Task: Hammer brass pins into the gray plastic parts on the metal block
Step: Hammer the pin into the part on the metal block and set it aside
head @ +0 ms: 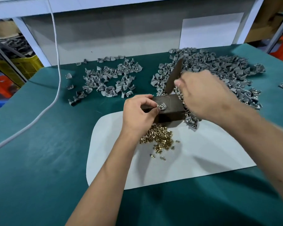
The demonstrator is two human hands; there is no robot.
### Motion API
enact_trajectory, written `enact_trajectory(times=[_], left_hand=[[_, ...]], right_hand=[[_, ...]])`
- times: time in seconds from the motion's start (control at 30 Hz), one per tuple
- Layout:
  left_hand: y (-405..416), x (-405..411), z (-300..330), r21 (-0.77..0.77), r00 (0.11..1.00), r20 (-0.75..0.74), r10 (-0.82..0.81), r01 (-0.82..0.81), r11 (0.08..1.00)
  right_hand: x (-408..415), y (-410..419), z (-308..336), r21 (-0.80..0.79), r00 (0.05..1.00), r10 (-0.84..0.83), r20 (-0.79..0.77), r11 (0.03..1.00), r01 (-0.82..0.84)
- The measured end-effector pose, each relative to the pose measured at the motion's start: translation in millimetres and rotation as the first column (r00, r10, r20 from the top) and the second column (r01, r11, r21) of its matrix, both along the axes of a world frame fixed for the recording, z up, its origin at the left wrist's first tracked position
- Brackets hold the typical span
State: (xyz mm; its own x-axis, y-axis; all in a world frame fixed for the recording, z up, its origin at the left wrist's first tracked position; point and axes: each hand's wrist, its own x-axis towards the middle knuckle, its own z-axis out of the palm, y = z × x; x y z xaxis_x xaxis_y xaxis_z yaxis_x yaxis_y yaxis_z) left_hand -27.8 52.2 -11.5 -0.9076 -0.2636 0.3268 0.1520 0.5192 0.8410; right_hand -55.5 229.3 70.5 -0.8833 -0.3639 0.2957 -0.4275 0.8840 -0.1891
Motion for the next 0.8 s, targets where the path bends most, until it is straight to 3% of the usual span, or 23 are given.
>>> enact_trajectory(times=[0.07,0.17,0.23,0.33,0.43,0.5,0.6,0.8], left_hand=[[0.3,-1.1,-0.7,0.007,1.0,-0.011,0.011,-0.011,1.0],[1.9,-0.4,-0.9,0.02,1.0,-0.004,0.01,-0.01,1.0],[1.0,0.2,-0.9,0.022,1.0,0.002,-0.002,0.002,1.0],[-0.5,-1.0,-0.9,0.007,1.0,0.003,-0.002,0.002,1.0],[0.9,0.4,-0.3,0.022,1.0,0.01,-0.001,0.0,1.0],[1.2,1.8,0.6,0.033,1.0,0.022,-0.007,0.007,0.999],[-0.1,1.5,1.9,0.037,0.999,0.038,-0.015,0.014,0.999],[-1.2,5.1,6.0,0.292,0.994,0.092,-0.065,0.035,0.956]], right_hand=[[7.3,-8.9,-7.2,-0.039,0.999,0.031,0.014,0.999,-0.03],[5.4,-11.1,-8.0,0.138,0.986,0.04,0.161,0.988,-0.063],[-1.5,-5.8,1.0,0.144,0.995,0.034,0.093,0.988,-0.047],[0.0,-5.3,-4.4,-0.05,0.997,0.054,-0.05,0.997,-0.057],[2.5,-9.7,-14.4,0.102,0.989,0.055,0.139,0.992,-0.07],[-0.9,-6.0,-10.5,0.13,0.984,0.035,0.174,0.99,-0.058],[-1.8,0.9,-9.3,0.065,0.991,0.027,0.13,0.997,-0.035],[-2.0,7.9,-12.4,-0.116,0.992,-0.001,0.129,0.993,0.016]])
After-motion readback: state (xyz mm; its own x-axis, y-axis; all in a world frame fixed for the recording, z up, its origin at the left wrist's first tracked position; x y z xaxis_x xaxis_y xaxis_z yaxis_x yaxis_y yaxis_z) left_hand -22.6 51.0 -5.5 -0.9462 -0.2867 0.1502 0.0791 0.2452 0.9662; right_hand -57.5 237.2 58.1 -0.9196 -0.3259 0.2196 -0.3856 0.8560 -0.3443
